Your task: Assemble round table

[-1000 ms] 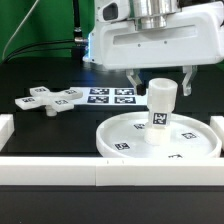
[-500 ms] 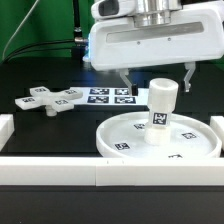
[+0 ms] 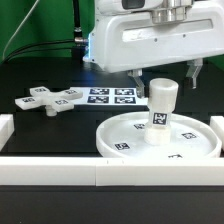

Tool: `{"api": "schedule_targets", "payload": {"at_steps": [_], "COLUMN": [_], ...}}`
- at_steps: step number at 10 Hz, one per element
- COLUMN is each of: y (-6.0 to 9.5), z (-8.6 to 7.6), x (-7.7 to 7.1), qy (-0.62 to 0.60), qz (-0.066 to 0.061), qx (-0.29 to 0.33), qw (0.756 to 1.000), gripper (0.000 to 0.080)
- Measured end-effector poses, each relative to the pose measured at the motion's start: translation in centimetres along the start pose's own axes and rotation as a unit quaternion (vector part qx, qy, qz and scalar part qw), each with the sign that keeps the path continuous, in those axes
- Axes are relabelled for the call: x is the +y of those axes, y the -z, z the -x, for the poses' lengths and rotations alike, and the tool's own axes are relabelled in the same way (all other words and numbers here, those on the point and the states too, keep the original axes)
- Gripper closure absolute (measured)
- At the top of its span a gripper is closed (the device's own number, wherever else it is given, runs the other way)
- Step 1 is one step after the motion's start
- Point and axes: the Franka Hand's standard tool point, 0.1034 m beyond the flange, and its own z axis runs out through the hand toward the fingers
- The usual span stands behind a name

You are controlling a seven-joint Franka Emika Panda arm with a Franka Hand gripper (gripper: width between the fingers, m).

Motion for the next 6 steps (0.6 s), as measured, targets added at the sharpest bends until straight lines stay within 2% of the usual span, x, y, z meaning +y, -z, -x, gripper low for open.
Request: {"api": "schedule_targets", "payload": {"at_steps": [3, 4, 6], "y": [-0.07, -0.19, -0.32], "z": [0.13, -0.05, -0.68], "x": [0.23, 0.17, 0.44], "qy": [0.099, 0.151, 0.265], "qz": [0.003, 0.002, 0.009], "qx": [-0.004, -0.019, -0.028], "qw": [0.995, 0.988, 0.964], "gripper": [0.015, 0.015, 0.015]}}
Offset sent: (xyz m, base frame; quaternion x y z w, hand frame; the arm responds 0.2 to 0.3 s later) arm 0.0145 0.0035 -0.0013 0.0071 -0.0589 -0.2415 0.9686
